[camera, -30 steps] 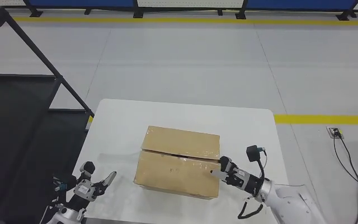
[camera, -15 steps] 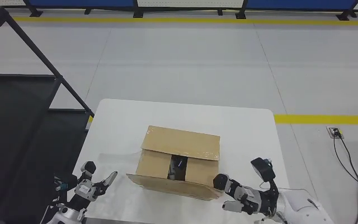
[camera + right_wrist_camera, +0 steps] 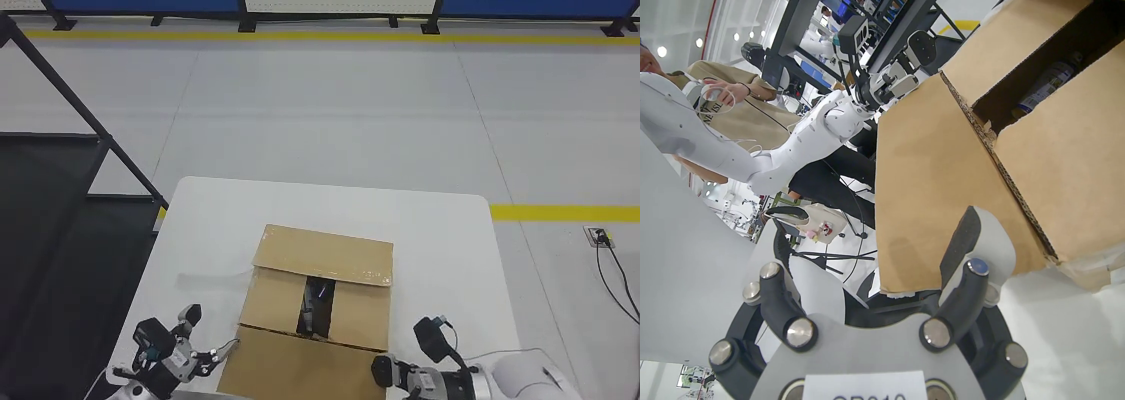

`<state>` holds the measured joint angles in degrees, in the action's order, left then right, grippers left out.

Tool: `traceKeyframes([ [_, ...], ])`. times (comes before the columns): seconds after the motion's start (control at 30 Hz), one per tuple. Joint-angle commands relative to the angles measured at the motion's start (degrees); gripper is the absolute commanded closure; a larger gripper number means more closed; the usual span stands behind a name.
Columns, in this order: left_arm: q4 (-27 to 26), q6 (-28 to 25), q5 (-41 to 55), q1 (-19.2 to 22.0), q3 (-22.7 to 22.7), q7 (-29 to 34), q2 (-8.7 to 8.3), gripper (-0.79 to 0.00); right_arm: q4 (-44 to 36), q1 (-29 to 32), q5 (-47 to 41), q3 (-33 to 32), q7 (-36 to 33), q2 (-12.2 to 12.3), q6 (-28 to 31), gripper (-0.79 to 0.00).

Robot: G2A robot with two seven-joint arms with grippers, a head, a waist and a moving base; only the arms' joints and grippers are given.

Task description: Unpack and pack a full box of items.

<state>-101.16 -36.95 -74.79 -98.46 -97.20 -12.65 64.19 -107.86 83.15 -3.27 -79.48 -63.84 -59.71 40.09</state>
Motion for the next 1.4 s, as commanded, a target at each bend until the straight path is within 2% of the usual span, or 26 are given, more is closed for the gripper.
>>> traceKeyframes([
  [0.0,0.7,0.95,-2.38,0.28,0.77,-0.61,0.0,-0.785,0.3,0.1,-2.19,-0.11,2.79,-0.05,0.96,-0.785],
  [0.1,1.85,2.13,-4.26,1.03,2.13,-1.18,0.05,-0.785,1.12,0.54,-8.79,-1.21,9.55,-0.23,1.12,-0.785],
  [0.43,4.3,5.64,-5.46,3.04,5.34,-1.61,0.31,-0.785,1.13,0.6,-9.68,-1.27,10.02,-0.24,0.95,-0.785],
  [0.53,4.65,6.65,-5.11,3.47,6.2,-1.66,0.43,-0.785,0.59,0.74,-10.84,-0.7,15.36,-0.52,-5.65,-0.785],
  [0.8,4.57,7.53,-7.26,4.34,8.4,-2.21,0.49,-0.785,6.26,-6.77,-16.88,2.16,18.81,-1.05,-25.25,-0.785],
  [0.9,4.3,7.04,-8.16,4.31,8.91,-2.71,0.42,-0.785,8.29,-9.52,-17.56,3.38,20.6,-1.37,-29.81,-0.785],
  [1.2,3.07,7.15,-9.89,3.48,10.2,-3.71,0.31,-0.785,11.39,-13.27,-14.07,5.34,27.77,-2.04,-35.14,-0.785],
  [1.37,2.91,8.03,-10.35,3.42,10.71,-3.64,0.3,-0.785,10.97,-13.86,-14.1,5.33,30.29,-2.38,-31.8,-0.785],
])
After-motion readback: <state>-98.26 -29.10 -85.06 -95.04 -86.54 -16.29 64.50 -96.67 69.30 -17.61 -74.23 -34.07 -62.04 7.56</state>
